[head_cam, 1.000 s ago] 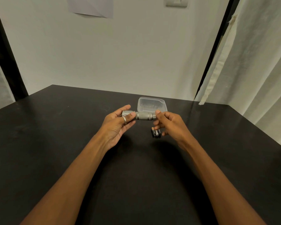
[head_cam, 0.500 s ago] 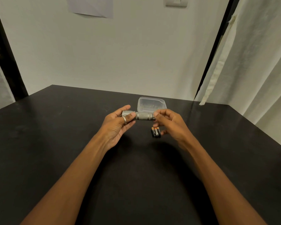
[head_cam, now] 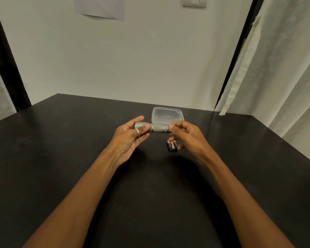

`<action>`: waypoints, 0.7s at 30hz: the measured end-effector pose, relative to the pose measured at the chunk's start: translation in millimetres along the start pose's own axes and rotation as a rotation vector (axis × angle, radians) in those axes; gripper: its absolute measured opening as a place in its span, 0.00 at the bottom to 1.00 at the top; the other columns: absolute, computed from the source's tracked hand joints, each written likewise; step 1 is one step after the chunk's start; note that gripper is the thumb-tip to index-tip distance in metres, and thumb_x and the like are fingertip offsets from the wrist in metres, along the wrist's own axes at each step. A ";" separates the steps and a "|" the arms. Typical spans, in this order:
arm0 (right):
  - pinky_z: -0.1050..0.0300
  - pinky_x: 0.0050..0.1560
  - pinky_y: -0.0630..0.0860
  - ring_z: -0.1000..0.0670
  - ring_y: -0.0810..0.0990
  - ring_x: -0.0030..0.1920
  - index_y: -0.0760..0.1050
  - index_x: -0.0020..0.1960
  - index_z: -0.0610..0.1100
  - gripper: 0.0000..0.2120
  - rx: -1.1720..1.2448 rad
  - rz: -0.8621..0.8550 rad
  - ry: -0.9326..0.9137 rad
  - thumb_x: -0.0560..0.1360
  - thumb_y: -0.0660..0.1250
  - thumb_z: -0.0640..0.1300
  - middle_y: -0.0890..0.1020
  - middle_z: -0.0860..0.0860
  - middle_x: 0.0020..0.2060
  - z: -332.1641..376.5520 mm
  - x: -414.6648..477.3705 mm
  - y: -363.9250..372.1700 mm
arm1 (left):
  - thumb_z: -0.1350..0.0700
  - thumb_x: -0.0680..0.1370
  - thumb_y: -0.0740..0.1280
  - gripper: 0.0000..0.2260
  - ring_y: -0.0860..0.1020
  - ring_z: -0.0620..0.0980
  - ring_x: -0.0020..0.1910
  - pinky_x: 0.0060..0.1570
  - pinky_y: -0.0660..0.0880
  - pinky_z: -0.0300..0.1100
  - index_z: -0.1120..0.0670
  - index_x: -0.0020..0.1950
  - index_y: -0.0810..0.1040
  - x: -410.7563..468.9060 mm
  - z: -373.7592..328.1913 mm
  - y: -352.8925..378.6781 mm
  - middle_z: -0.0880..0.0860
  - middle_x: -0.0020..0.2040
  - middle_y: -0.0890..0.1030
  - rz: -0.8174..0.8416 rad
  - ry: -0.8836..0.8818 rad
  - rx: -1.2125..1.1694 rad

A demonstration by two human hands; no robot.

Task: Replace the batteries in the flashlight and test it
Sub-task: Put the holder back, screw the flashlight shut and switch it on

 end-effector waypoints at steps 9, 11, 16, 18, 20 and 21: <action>0.67 0.29 0.73 0.54 0.83 0.33 0.82 0.42 0.45 0.24 -0.151 -0.058 0.040 0.81 0.62 0.63 0.86 0.48 0.35 -4.5 1.7 4.6 | 0.66 0.71 0.75 0.25 0.86 0.51 0.53 0.49 0.83 0.42 0.57 0.67 0.79 0.0 1.5 1.3 0.58 0.59 0.84 0.032 0.004 0.015; 0.67 0.29 0.73 0.54 0.84 0.35 0.82 0.46 0.45 0.23 -0.149 -0.053 0.040 0.82 0.61 0.63 0.87 0.48 0.37 -4.6 2.1 3.8 | 0.67 0.72 0.74 0.23 0.86 0.51 0.53 0.49 0.83 0.42 0.57 0.67 0.79 0.7 1.8 0.8 0.58 0.59 0.84 0.027 0.003 0.014; 0.61 0.34 0.79 0.52 0.86 0.44 0.80 0.57 0.43 0.09 0.019 0.022 0.003 0.80 0.71 0.46 0.87 0.47 0.45 -3.4 3.0 -1.1 | 0.67 0.73 0.74 0.22 0.86 0.51 0.53 0.50 0.83 0.43 0.57 0.67 0.80 2.4 1.6 -1.0 0.57 0.56 0.85 0.005 0.009 0.010; 0.62 0.32 0.78 0.53 0.85 0.41 0.81 0.54 0.42 0.09 0.003 0.011 0.003 0.80 0.70 0.47 0.86 0.48 0.42 -3.7 3.0 -0.5 | 0.66 0.72 0.75 0.23 0.86 0.51 0.53 0.50 0.83 0.43 0.57 0.66 0.80 1.9 1.6 -1.0 0.57 0.56 0.85 0.013 0.009 0.014; 0.64 0.30 0.75 0.54 0.83 0.36 0.81 0.47 0.42 0.15 -0.035 -0.004 0.023 0.82 0.67 0.54 0.86 0.48 0.36 -2.7 1.1 2.2 | 0.64 0.68 0.76 0.26 0.86 0.52 0.54 0.50 0.83 0.43 0.57 0.67 0.80 1.6 2.3 -0.6 0.56 0.55 0.86 0.034 0.009 0.019; 0.65 0.29 0.74 0.54 0.82 0.33 0.81 0.45 0.43 0.19 -0.059 -0.010 0.041 0.82 0.64 0.57 0.85 0.48 0.34 -2.3 0.3 3.1 | 0.64 0.67 0.77 0.27 0.85 0.52 0.55 0.50 0.83 0.43 0.57 0.67 0.80 1.4 2.7 -0.3 0.56 0.54 0.87 0.046 0.008 0.022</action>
Point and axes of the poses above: each hand's wrist, its own x-axis towards the middle knuckle, its own y-axis out of the palm, z = x × y, the point moved 1 cm from there along x, towards the middle knuckle
